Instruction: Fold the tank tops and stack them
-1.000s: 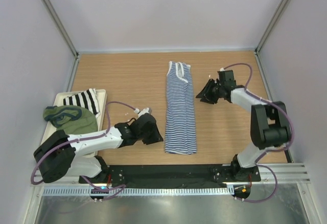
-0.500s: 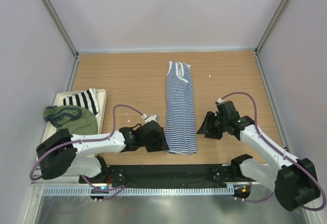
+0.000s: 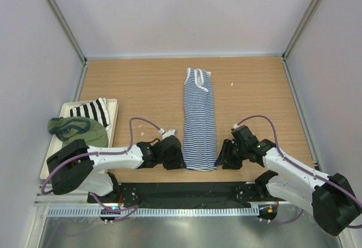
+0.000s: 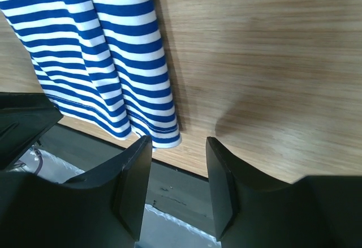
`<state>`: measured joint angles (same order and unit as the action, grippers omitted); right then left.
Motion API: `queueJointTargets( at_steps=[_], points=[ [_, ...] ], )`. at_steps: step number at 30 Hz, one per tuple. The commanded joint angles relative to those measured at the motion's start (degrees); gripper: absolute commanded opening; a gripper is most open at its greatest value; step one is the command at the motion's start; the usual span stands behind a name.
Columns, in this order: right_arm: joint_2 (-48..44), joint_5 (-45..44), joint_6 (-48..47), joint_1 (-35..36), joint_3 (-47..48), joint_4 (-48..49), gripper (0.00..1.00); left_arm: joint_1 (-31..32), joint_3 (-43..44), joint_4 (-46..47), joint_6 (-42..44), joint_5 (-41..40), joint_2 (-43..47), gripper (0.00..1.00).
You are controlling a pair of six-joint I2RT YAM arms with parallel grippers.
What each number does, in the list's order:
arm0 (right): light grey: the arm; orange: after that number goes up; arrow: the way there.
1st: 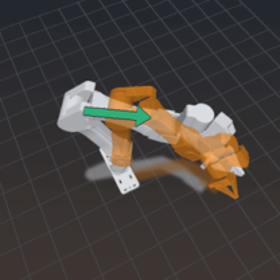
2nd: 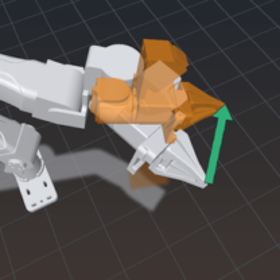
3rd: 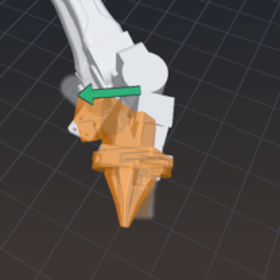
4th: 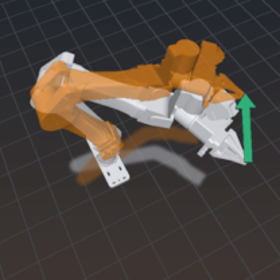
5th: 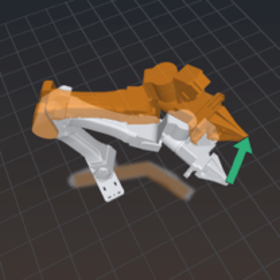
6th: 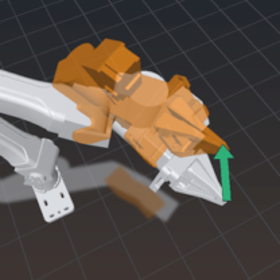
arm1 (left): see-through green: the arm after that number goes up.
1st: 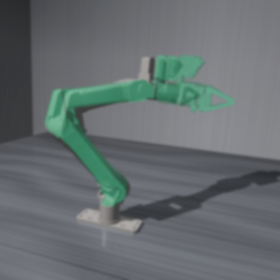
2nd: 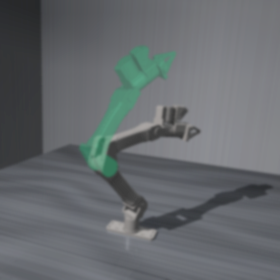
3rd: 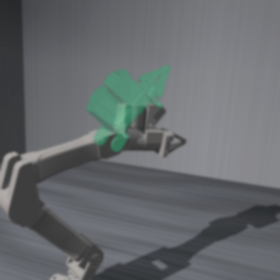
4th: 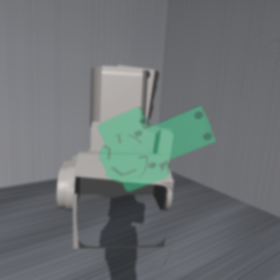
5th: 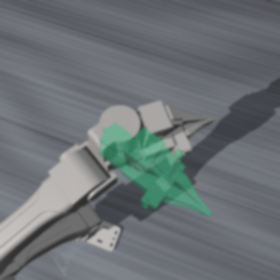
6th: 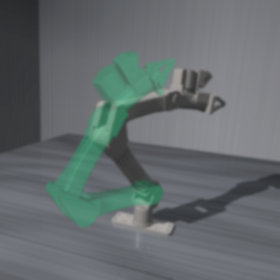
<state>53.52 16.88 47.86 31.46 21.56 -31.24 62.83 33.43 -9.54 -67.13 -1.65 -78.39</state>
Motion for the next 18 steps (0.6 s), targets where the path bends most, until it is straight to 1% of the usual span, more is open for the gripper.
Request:
queueJointTargets(
  at_steps=[1,3,4,6,10,18],
  points=[
    [2.46,1.57,1.80,1.67,0.50,4.61,0.48,0.10,1.55,2.16,0.16,-0.55,-0.53,0.30],
    [3.26,0.09,1.54,2.55,1.81,4.27,0.47,0.10,1.73,2.24,0.16,-0.46,-0.45,0.28],
    [3.61,-0.27,1.45,2.72,2.08,4.18,0.46,0.10,1.81,2.07,0.25,-0.46,-0.80,0.28],
    [4.22,-0.27,1.28,2.90,2.43,4.26,0.44,0.10,1.90,2.07,0.25,-0.63,-1.15,0.30],
    [5.81,-0.01,1.36,3.95,2.08,5.31,0.37,0.10,1.90,2.33,0.16,-0.72,-1.15,0.36],
    [7.48,0.26,1.89,5.01,1.38,8.04,0.26,0.10,1.03,2.86,0.16,-2.48,1.92,0.37]
  ],
)
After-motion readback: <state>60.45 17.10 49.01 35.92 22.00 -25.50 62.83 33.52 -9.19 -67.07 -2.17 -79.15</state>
